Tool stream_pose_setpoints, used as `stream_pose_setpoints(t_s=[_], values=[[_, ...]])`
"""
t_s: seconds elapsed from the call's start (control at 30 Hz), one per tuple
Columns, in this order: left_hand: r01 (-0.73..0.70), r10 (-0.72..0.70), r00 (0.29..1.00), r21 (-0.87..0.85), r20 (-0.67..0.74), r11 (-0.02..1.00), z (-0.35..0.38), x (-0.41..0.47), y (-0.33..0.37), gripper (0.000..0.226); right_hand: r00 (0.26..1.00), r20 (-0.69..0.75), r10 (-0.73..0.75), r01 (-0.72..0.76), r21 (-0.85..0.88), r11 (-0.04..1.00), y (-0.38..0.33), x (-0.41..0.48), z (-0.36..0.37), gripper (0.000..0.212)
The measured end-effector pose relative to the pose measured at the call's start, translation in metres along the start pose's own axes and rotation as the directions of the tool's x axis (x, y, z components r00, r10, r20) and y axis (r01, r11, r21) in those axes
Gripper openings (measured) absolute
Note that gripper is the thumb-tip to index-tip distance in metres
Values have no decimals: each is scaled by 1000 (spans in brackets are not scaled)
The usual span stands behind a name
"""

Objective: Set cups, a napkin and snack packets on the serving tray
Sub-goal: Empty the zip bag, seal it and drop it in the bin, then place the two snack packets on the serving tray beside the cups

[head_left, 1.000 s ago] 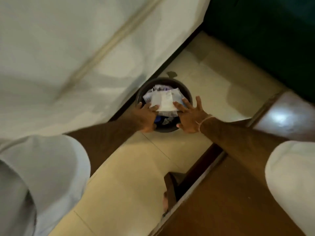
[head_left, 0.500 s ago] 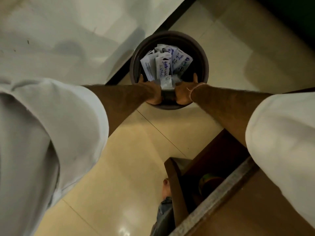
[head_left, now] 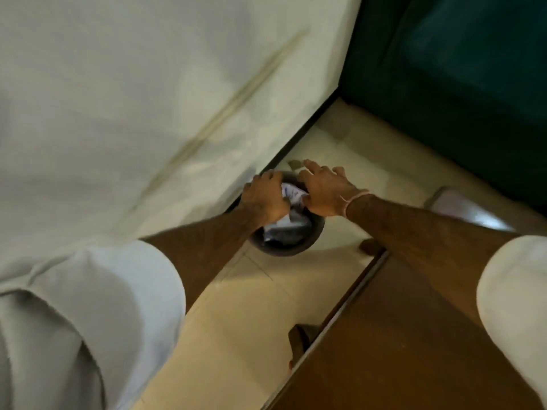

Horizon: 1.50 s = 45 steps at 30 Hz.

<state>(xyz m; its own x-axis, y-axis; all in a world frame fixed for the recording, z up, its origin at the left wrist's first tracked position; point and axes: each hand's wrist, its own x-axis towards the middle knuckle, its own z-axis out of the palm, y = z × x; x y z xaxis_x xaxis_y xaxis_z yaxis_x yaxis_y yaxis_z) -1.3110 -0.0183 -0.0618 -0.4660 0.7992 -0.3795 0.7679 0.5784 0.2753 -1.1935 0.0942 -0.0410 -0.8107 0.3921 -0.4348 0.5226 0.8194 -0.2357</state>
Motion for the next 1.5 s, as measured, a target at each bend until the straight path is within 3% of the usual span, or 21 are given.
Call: stream_pose_setpoints(t_s=[0.3, 0.5, 0.73, 0.93, 1.17, 1.5], values=[[-47, 41, 951, -14, -305, 999, -216, -60, 132, 77, 952, -300, 52, -57, -9, 998, 22, -122, -240, 63], [-169, 159, 851, 25, -500, 985, -348, -111, 229, 74, 869, -486, 90, -96, 11, 995, 34, -230, -385, 66], [-305, 274, 733, 59, -623, 950, -453, -189, 351, 79, 752, -643, 144, -121, 80, 989, 55, -379, -493, 68], [-428, 386, 617, 119, -686, 896, -502, -272, 461, 81, 660, -735, 155, -154, 70, 986, 80, -520, -542, 71], [-481, 471, 528, 209, -706, 852, -509, -385, 572, 84, 573, -808, 141, -183, 41, 982, 112, -684, -557, 73], [-535, 541, 522, 241, -659, 810, -467, -479, 667, 85, 522, -838, 157, -253, 23, 967, 154, -829, -532, 74]])
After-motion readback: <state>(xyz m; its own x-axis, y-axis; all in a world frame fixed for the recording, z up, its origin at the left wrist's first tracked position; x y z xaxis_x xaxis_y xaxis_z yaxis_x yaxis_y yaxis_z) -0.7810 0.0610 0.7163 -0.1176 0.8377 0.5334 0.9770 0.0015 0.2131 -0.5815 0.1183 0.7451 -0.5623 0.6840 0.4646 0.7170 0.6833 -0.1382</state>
